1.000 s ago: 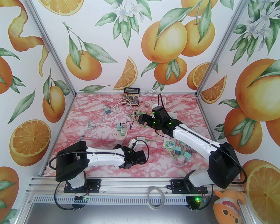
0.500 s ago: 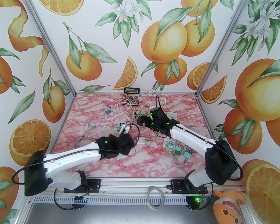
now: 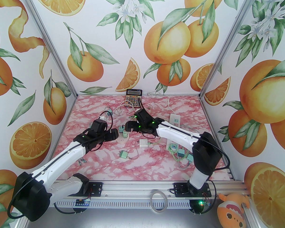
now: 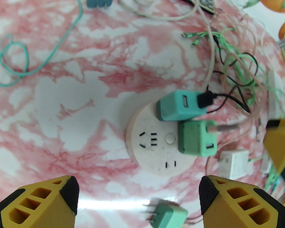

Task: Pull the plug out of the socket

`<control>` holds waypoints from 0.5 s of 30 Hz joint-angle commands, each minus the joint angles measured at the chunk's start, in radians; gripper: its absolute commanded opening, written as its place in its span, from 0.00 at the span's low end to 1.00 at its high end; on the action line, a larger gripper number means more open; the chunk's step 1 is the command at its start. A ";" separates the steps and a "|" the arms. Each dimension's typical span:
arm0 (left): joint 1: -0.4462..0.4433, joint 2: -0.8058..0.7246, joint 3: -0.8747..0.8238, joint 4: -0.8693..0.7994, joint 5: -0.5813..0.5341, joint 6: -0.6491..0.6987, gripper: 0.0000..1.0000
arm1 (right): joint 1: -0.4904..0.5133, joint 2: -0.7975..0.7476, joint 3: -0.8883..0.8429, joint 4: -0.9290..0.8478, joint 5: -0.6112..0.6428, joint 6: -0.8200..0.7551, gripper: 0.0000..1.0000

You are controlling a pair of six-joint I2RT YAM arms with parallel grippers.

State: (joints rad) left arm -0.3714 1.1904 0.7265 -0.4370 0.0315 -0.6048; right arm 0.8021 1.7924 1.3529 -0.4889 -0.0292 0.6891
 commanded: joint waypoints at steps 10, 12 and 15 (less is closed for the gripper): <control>0.163 0.244 -0.064 0.258 0.343 -0.055 0.85 | 0.100 0.218 0.228 -0.188 0.119 -0.042 0.68; 0.165 0.263 -0.060 0.261 0.351 -0.049 0.85 | 0.104 0.243 0.243 -0.187 0.126 -0.035 0.66; 0.172 0.304 -0.050 0.267 0.380 -0.047 0.82 | 0.112 0.280 0.275 -0.196 0.141 -0.033 0.64</control>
State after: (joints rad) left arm -0.2092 1.4605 0.6693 -0.2199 0.3496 -0.6552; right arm 0.9054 2.0342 1.5787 -0.6453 0.0601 0.6510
